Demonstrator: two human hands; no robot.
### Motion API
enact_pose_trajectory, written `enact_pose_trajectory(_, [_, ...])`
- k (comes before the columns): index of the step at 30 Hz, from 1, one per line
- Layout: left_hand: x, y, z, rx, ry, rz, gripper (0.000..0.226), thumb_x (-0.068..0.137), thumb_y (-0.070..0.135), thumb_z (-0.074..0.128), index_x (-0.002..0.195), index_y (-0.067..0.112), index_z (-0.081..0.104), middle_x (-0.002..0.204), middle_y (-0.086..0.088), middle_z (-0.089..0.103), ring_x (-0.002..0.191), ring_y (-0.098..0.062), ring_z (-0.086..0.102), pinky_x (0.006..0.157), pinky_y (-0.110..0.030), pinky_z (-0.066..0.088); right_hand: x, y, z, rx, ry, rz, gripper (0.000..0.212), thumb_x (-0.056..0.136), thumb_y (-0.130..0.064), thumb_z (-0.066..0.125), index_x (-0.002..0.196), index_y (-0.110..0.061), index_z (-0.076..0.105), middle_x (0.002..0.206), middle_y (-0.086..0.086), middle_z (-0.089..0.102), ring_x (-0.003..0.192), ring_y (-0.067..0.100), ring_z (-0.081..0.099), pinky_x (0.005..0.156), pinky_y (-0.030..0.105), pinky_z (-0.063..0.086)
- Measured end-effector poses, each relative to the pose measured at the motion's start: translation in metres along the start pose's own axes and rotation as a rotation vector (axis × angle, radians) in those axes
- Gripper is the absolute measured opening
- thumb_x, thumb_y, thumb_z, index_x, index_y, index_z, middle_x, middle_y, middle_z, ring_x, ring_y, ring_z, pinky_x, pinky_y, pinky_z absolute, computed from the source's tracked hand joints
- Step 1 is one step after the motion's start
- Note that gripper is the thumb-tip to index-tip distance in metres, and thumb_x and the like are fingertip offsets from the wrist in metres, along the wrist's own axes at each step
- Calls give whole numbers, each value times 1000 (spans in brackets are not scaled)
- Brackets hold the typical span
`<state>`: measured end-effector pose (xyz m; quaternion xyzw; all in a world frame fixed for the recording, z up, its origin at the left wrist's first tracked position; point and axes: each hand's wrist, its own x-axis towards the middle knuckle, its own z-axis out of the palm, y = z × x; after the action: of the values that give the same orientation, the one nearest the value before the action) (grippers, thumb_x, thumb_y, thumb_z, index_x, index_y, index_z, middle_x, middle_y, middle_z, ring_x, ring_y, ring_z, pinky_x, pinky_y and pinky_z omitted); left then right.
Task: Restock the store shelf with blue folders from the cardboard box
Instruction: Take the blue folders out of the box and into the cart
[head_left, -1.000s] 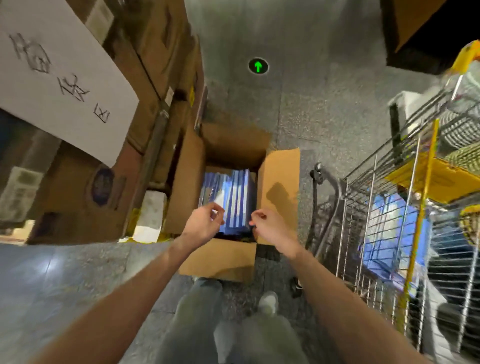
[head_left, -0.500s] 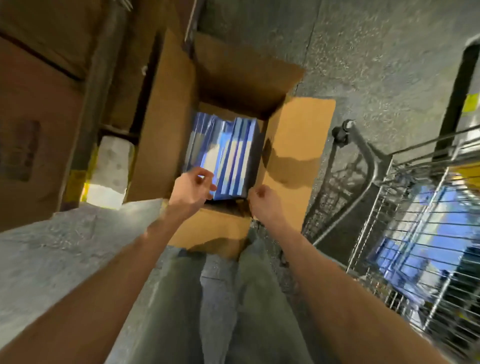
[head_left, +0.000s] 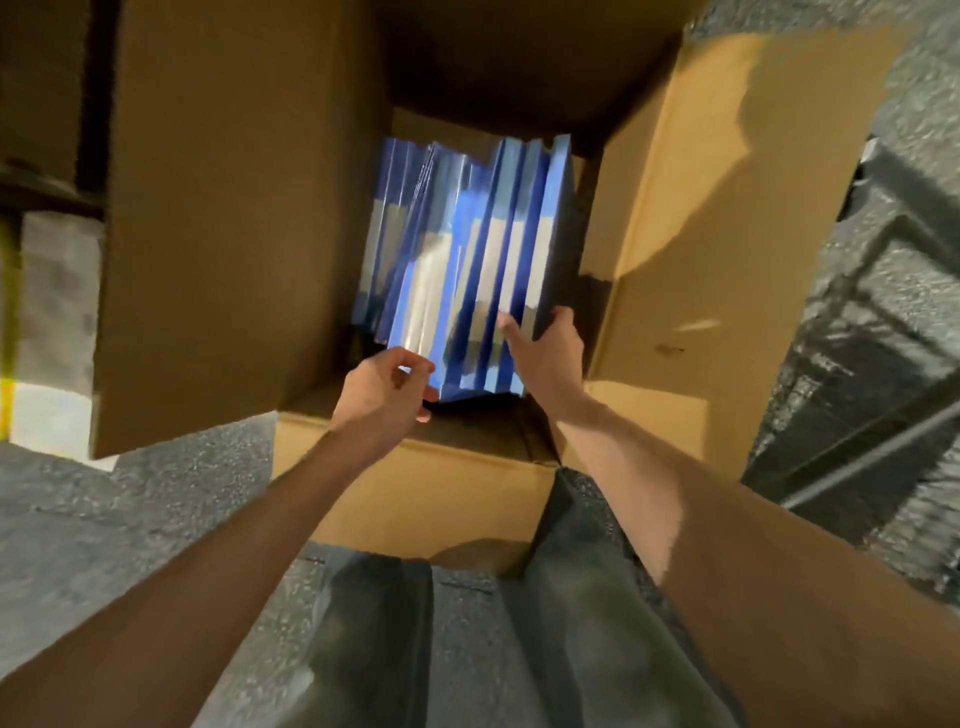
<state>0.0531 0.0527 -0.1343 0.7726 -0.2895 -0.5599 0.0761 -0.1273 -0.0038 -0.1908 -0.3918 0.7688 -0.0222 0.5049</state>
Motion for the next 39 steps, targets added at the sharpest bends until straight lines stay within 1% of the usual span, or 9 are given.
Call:
enact_pose_trajectory(6, [36, -8, 7, 22, -17, -33, 17, 104, 31, 52, 104, 26, 69, 86, 7, 76, 66, -6, 73, 71, -39, 60, 37, 14, 15, -7, -21, 18, 88, 83, -58, 73, 144, -8, 34, 138, 13, 52, 122, 30, 54, 99, 42, 50])
enact_pose_trajectory(10, [44, 0, 10, 22, -34, -23, 18, 104, 30, 53, 104, 24, 69, 90, 3, 76, 68, -10, 73, 52, -13, 48, 45, 16, 7, 56, -65, 14, 82, 79, -49, 80, 141, -13, 41, 133, 10, 57, 118, 29, 59, 99, 45, 53])
enact_pose_trajectory(14, [41, 13, 9, 1, -47, -15, 20, 104, 28, 51, 106, 21, 70, 91, 1, 75, 71, -12, 73, 49, -8, 46, 44, 15, 4, 42, -43, -4, 69, 94, -26, 68, 151, -12, 33, 133, 11, 59, 110, 27, 63, 83, 27, 50])
enact_pose_trajectory(18, [38, 19, 10, 33, -85, 5, 20, 104, 32, 50, 105, 25, 68, 89, 4, 75, 68, -11, 73, 50, -8, 46, 43, 14, 2, -25, 32, 76, 90, 90, -24, 69, 157, -7, 12, 135, 20, 53, 106, 35, 63, 76, 36, 53])
enact_pose_trajectory(21, [37, 17, 12, 61, -109, 12, 21, 104, 34, 49, 108, 26, 67, 90, 6, 74, 70, -11, 73, 50, -9, 45, 45, 15, 0, -106, 32, 65, 89, 88, -29, 74, 152, -1, 19, 133, 20, 52, 108, 37, 63, 74, 34, 52])
enact_pose_trajectory(24, [36, 11, 14, 91, -101, 2, 22, 104, 34, 48, 112, 26, 66, 89, 8, 74, 73, -10, 73, 53, -14, 48, 47, 15, 0, -150, -1, 31, 61, 91, -18, 69, 136, 1, 34, 126, 21, 54, 104, 38, 63, 73, 38, 55])
enact_pose_trajectory(28, [29, 1, 16, 87, -94, -40, 19, 104, 31, 49, 110, 24, 66, 91, 5, 75, 74, -12, 72, 37, -10, 35, 46, 12, -8, -209, -39, 19, 57, 91, -14, 68, 136, 3, 36, 131, 22, 51, 111, 38, 60, 79, 38, 55])
enact_pose_trajectory(36, [-6, 13, 5, 173, -84, 8, 14, 103, 32, 50, 108, 28, 63, 88, 8, 74, 73, -11, 72, 45, -19, 42, 22, -8, -60, -241, -36, -46, 36, 87, -24, 73, 110, -6, 53, 100, 10, 60, 80, 19, 57, 48, 14, 40])
enact_pose_trajectory(39, [-32, 45, -8, 210, -60, 65, 15, 100, 32, 49, 106, 33, 62, 88, 9, 74, 72, -17, 73, 48, -26, 47, -5, -22, -94, -240, -67, -72, 44, 85, -26, 77, 116, -1, 57, 107, 10, 64, 92, 24, 62, 64, 22, 43])
